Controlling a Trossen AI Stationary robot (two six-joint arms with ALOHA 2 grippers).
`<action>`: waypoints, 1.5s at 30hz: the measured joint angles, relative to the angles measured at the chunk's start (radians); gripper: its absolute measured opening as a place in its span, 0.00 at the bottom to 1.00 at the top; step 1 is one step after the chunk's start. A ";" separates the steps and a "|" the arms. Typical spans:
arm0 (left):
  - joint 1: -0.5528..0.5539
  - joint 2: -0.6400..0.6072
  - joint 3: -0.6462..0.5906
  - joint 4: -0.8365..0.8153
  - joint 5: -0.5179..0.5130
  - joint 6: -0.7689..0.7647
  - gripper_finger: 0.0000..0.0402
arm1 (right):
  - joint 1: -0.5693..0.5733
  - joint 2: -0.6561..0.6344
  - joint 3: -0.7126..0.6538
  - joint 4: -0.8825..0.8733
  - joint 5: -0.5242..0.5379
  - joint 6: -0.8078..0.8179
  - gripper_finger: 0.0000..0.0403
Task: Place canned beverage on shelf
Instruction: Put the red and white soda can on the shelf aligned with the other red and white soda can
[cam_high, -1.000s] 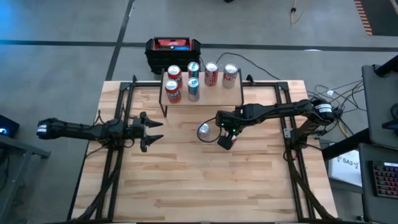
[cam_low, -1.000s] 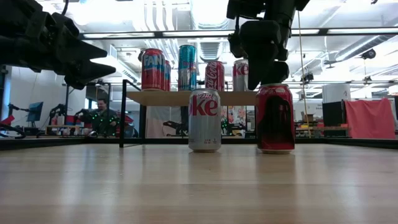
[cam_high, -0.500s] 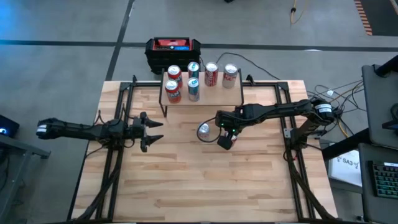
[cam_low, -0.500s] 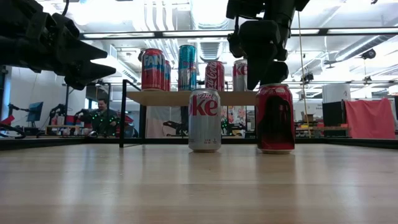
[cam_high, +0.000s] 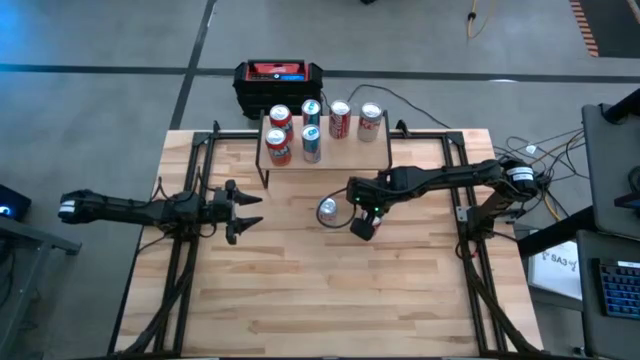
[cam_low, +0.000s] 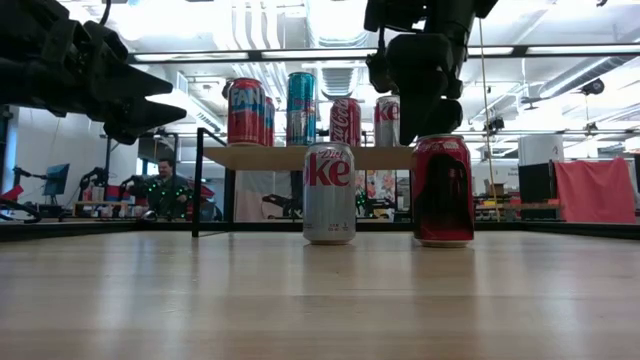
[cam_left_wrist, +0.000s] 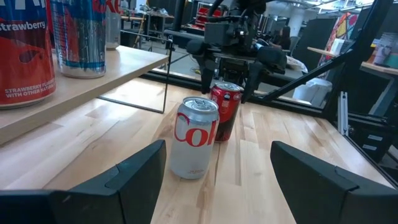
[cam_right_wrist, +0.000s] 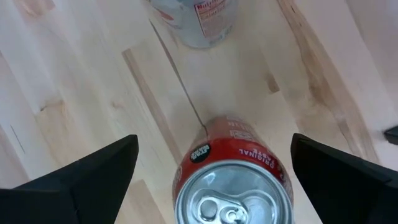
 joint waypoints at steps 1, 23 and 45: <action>0.000 0.000 0.000 0.000 0.000 0.000 0.68 | 0.000 0.000 0.000 0.000 0.000 -0.007 0.99; 0.000 0.000 0.000 0.000 0.000 0.000 0.68 | -0.002 0.008 -0.047 -0.027 -0.002 0.030 0.83; 0.000 0.000 0.000 0.000 0.000 0.000 0.68 | -0.068 0.011 -0.030 -0.107 -0.015 0.519 0.72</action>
